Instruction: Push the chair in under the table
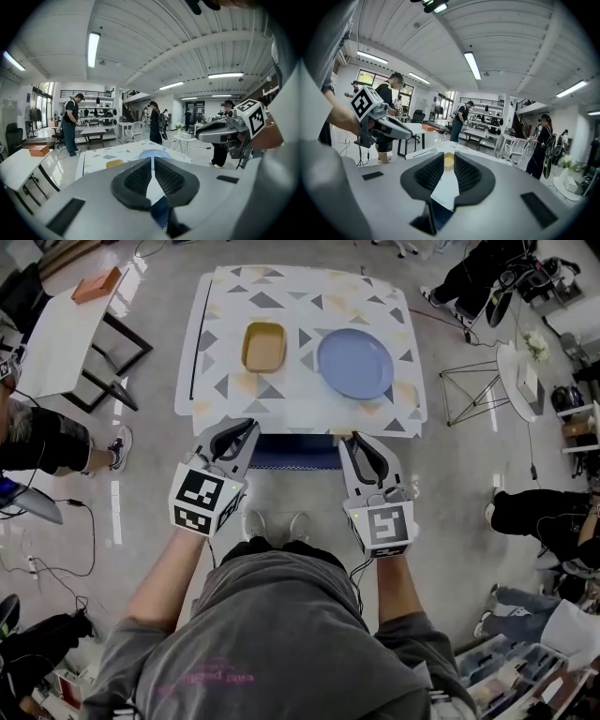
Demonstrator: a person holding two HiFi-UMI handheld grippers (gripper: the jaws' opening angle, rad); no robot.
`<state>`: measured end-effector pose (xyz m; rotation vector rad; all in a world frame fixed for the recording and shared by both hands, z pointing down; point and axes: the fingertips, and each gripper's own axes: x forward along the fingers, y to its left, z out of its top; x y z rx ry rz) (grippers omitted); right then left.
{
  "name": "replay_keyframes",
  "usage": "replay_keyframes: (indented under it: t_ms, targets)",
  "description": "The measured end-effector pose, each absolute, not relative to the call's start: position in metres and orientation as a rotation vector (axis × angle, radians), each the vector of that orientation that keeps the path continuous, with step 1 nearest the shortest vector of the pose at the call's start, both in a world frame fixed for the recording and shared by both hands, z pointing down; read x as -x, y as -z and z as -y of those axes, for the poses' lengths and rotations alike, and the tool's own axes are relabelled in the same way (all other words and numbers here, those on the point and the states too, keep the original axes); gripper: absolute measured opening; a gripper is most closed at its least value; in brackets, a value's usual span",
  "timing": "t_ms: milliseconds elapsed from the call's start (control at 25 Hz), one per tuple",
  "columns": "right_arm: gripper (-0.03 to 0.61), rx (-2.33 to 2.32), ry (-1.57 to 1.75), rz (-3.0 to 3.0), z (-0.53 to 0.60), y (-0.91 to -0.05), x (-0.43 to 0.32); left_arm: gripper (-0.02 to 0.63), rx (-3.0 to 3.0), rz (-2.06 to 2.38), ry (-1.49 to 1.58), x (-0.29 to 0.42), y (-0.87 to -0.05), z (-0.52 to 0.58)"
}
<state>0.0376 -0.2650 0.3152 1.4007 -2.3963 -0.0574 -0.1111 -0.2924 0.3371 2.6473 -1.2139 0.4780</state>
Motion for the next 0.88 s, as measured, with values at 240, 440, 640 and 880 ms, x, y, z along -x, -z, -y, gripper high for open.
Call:
replay_keyframes:
  t_ms: [240, 440, 640, 880]
  targets:
    - [0.037, -1.442, 0.08, 2.409, 0.268, -0.304, -0.043, 0.017, -2.663, 1.199, -0.473, 0.101, -0.333, 0.294]
    - [0.023, -1.426, 0.082, 2.433, 0.266, -0.301, -0.042, 0.014, -2.67, 1.21, -0.46, 0.096, -0.325, 0.294]
    - [0.005, -1.423, 0.078, 2.448, 0.265, -0.298, -0.044, 0.009, -2.682, 1.22, -0.445, 0.092, -0.317, 0.293]
    - [0.005, -1.425, 0.084, 2.453, 0.261, -0.296, -0.05, 0.006, -2.685, 1.23, -0.439, 0.086, -0.314, 0.289]
